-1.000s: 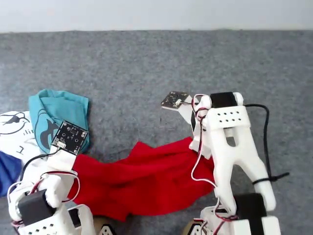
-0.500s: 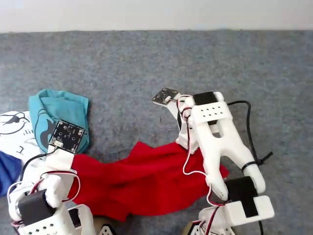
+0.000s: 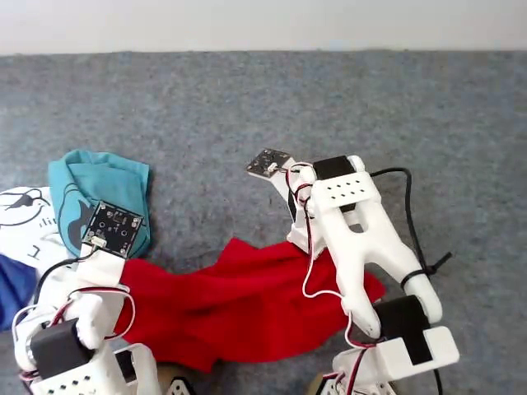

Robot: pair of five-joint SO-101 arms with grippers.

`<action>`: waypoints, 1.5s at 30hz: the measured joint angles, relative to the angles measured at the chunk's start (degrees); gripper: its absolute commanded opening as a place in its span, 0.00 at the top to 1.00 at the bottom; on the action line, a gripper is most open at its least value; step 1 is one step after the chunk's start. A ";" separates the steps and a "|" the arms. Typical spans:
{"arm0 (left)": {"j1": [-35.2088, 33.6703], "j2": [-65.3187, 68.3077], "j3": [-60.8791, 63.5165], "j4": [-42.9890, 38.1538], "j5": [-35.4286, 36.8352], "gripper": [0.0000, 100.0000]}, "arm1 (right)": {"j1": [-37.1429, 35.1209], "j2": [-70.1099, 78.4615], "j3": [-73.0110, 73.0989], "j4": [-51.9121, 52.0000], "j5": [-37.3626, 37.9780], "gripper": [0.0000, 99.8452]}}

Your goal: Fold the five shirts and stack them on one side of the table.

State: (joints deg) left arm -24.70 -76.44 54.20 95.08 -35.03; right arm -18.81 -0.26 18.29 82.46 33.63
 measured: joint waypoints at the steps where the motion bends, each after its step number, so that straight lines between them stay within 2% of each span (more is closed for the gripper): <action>1: 0.00 0.00 0.00 0.00 0.00 0.98 | -0.53 0.00 0.00 0.00 -0.44 0.78; 7: 0.00 0.00 0.00 0.00 0.00 0.98 | -0.70 2.11 -7.30 4.48 -5.98 0.78; 12: 0.00 0.00 0.00 0.00 0.00 0.98 | -0.44 9.32 -20.40 12.75 -6.68 0.78; 16: 0.00 0.00 0.00 0.00 0.00 0.98 | -0.62 16.79 -27.16 15.30 -6.95 0.78; 27: 0.00 0.00 0.00 0.00 0.00 0.98 | 2.55 31.21 -34.73 14.68 -6.77 0.78; 33: 0.00 0.00 0.00 0.00 0.00 0.98 | 5.27 35.96 -35.87 14.24 -3.34 0.78; 45: 0.00 0.00 0.00 0.00 0.00 0.98 | 5.45 38.77 -41.85 2.29 -2.81 0.78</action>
State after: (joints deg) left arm -24.70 -76.44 54.20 95.08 -35.03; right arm -13.36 38.51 -23.56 84.75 30.81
